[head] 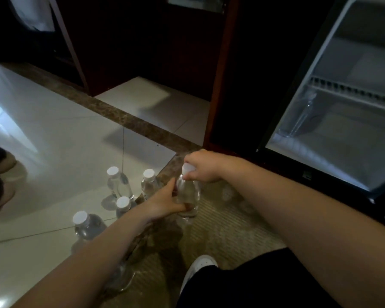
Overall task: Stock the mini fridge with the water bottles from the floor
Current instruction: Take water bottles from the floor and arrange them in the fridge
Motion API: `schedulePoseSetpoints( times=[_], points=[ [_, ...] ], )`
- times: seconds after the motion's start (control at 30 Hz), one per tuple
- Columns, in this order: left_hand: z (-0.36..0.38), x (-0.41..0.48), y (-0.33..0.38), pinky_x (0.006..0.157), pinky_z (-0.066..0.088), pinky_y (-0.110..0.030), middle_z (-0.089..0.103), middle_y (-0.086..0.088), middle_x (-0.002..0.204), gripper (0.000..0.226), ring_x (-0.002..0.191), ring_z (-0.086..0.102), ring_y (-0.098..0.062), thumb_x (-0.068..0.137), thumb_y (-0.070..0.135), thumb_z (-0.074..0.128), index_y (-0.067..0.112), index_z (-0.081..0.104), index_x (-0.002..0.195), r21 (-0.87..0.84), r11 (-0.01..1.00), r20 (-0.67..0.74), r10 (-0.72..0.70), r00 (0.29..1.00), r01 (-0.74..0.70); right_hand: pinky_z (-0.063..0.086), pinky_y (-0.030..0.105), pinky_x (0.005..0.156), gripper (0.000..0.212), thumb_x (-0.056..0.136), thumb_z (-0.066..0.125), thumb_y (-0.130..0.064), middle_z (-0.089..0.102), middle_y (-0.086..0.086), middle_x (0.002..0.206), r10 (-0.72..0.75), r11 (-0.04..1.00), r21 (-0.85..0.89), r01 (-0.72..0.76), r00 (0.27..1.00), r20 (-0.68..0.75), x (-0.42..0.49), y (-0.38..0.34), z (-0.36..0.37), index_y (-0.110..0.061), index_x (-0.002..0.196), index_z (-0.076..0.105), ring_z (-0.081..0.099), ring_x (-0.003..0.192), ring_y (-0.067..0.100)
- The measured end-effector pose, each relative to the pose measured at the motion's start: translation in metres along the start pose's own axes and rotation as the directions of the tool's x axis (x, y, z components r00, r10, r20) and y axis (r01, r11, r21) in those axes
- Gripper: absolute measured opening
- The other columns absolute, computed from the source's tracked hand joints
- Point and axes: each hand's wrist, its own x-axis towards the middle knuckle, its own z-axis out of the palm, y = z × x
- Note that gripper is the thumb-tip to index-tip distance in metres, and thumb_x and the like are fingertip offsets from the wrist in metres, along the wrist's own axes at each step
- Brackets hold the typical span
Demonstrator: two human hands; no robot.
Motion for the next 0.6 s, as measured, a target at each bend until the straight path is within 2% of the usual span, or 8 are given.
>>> schedulePoseSetpoints(
  times=[0.1, 0.2, 0.23, 0.37, 0.43, 0.53, 0.6],
  points=[
    [0.012, 0.017, 0.028, 0.101, 0.047, -0.037, 0.054, 0.01, 0.126, 0.089, 0.118, 0.053, -0.009, 0.058, 0.051, 0.078, 0.031, 0.035, 0.133, -0.015, 0.994, -0.114, 0.102, 0.988, -0.105, 0.046, 0.036, 0.083, 0.042, 0.09, 0.054, -0.044, 0.057, 0.006, 0.114, 0.006, 1.0, -0.028, -0.008, 0.997, -0.076, -0.018, 0.016, -0.033, -0.012, 0.117, 0.054, 0.055, 0.1, 0.023],
    [0.025, 0.036, 0.064, 0.082, 0.048, -0.019, 0.057, 0.016, 0.109, 0.066, 0.102, 0.056, -0.002, 0.066, 0.04, 0.079, 0.032, 0.042, 0.12, 0.003, 0.983, -0.203, 0.18, 0.962, -0.183, 0.045, 0.032, 0.077, 0.04, 0.091, 0.052, -0.046, 0.053, 0.001, 0.1, 0.028, 0.999, -0.024, -0.032, 0.985, -0.17, -0.041, 0.035, -0.059, -0.012, 0.111, 0.057, 0.052, 0.091, 0.017],
    [0.028, 0.043, 0.075, 0.078, 0.046, -0.016, 0.057, 0.015, 0.106, 0.063, 0.099, 0.056, -0.001, 0.067, 0.04, 0.079, 0.033, 0.043, 0.118, 0.023, 0.979, -0.227, 0.204, 0.952, -0.204, 0.044, 0.03, 0.073, 0.038, 0.091, 0.052, -0.047, 0.052, 0.0, 0.096, 0.034, 0.999, -0.02, -0.039, 0.979, -0.2, -0.047, 0.042, -0.067, -0.012, 0.107, 0.057, 0.051, 0.086, 0.015],
    [0.037, 0.069, 0.118, 0.086, 0.052, -0.028, 0.06, 0.007, 0.108, 0.067, 0.1, 0.059, -0.008, 0.054, 0.059, 0.075, 0.033, 0.053, 0.112, 0.12, 0.95, -0.263, 0.311, 0.913, -0.289, 0.04, 0.025, 0.061, 0.028, 0.089, 0.055, -0.045, 0.049, -0.005, 0.076, 0.076, 0.997, 0.046, -0.065, 0.951, -0.301, -0.072, 0.076, -0.09, -0.021, 0.078, 0.049, 0.048, 0.068, 0.011],
    [0.044, 0.081, 0.141, 0.082, 0.05, -0.022, 0.057, 0.004, 0.108, 0.061, 0.098, 0.058, -0.009, 0.057, 0.057, 0.076, 0.031, 0.054, 0.108, 0.179, 0.925, -0.25, 0.371, 0.894, -0.334, 0.037, 0.025, 0.059, 0.03, 0.088, 0.058, -0.044, 0.047, -0.007, 0.072, 0.109, 0.992, 0.103, -0.078, 0.93, -0.351, -0.085, 0.095, -0.101, -0.028, 0.068, 0.042, 0.046, 0.063, 0.009],
    [0.056, 0.097, 0.173, 0.075, 0.041, -0.013, 0.053, 0.007, 0.105, 0.047, 0.094, 0.052, -0.005, 0.066, 0.042, 0.079, 0.028, 0.054, 0.104, 0.237, 0.898, -0.235, 0.423, 0.875, -0.37, 0.035, 0.023, 0.056, 0.029, 0.085, 0.062, -0.042, 0.047, -0.007, 0.07, 0.151, 0.981, 0.175, -0.085, 0.901, -0.407, -0.1, 0.123, -0.114, -0.025, 0.069, 0.045, 0.045, 0.061, 0.009],
    [0.064, 0.112, 0.195, 0.08, 0.046, -0.021, 0.056, 0.004, 0.107, 0.05, 0.099, 0.054, -0.01, 0.066, 0.044, 0.078, 0.026, 0.057, 0.107, 0.251, 0.887, -0.203, 0.439, 0.875, -0.387, 0.033, 0.023, 0.054, 0.028, 0.084, 0.064, -0.039, 0.047, -0.006, 0.068, 0.18, 0.972, 0.219, -0.089, 0.877, -0.445, -0.109, 0.145, -0.123, -0.017, 0.074, 0.051, 0.044, 0.06, 0.01]
  ],
)
